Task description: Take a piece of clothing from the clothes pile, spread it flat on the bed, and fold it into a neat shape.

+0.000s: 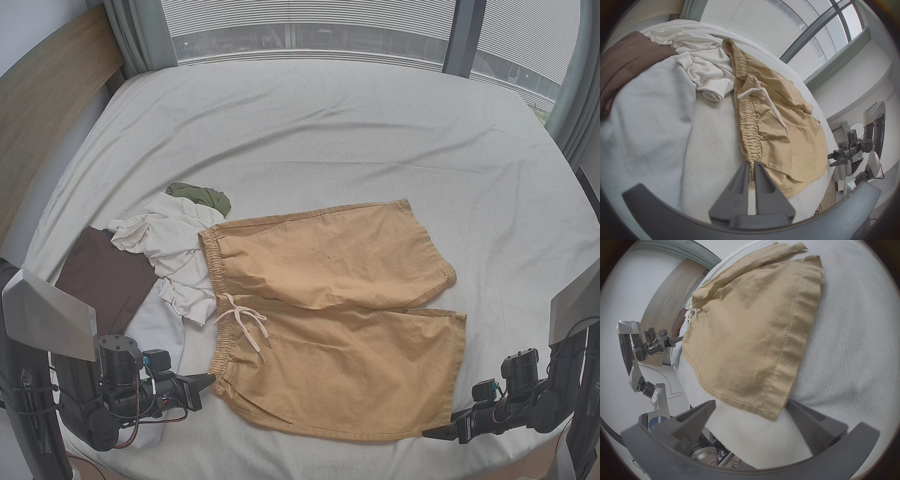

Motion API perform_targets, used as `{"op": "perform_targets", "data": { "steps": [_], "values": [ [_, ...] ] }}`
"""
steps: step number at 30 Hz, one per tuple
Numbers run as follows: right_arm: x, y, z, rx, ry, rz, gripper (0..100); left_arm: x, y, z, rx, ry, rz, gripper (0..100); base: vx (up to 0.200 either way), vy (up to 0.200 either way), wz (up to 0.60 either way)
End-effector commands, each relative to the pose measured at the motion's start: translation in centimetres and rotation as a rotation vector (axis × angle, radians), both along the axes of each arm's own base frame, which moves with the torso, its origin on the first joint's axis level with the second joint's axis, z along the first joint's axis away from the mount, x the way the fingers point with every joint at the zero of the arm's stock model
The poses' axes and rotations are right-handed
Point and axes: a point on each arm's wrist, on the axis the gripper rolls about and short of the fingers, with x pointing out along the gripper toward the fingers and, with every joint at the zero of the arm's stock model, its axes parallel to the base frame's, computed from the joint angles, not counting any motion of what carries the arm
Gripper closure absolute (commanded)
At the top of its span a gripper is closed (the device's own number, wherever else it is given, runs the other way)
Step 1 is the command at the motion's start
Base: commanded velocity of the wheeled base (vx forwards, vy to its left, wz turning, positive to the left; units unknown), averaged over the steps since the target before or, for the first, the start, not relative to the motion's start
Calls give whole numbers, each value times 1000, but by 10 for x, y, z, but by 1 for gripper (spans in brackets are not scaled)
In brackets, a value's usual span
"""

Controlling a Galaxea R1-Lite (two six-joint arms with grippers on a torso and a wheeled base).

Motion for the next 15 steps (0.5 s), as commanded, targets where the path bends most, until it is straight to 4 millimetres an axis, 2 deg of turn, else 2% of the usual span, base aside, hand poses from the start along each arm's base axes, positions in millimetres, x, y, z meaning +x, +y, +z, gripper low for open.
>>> {"op": "perform_targets", "data": {
  "steps": [1,15],
  "values": [
    [-5,-1,-1,10,29,6,100,0,0,0,1,1,0,100,0,0,0],
    [-8,-7,19,20,-17,-20,100,-1,0,-1,2,9,-3,100,0,0,0]
  ]
}}
